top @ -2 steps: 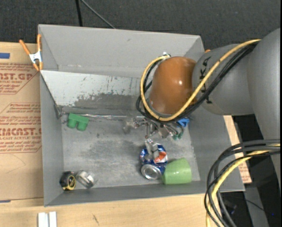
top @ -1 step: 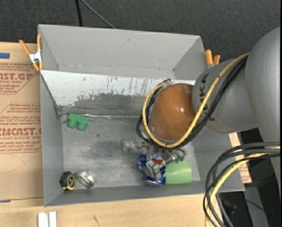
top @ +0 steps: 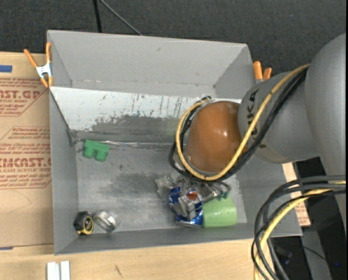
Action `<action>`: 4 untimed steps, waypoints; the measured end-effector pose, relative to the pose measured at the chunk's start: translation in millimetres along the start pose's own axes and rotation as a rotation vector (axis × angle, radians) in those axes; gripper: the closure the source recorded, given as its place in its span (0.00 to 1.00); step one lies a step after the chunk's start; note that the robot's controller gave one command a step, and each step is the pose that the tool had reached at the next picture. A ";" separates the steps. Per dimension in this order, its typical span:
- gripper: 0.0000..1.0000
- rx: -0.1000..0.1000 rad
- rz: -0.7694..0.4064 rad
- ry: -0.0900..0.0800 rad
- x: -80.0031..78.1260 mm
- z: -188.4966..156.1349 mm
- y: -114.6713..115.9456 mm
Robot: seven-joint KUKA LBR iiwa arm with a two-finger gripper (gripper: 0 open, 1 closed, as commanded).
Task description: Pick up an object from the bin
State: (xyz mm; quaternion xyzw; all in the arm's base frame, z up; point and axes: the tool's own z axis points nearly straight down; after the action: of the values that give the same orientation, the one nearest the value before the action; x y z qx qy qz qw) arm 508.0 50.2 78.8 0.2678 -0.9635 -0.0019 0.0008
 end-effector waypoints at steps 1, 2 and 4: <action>1.00 0.008 0.001 -0.011 -18.1 -121.8 -0.5; 0.00 0.004 0.001 -0.003 -16.2 -117.0 0.2; 0.00 0.012 -0.014 -0.007 -64.6 4.2 -28.0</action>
Offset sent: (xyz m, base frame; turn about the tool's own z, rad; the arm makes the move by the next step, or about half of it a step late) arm 0.0136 0.0069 0.1172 0.0010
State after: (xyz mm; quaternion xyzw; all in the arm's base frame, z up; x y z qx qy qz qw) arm 577.8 59.6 74.5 0.2746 -0.9616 0.0027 -0.0042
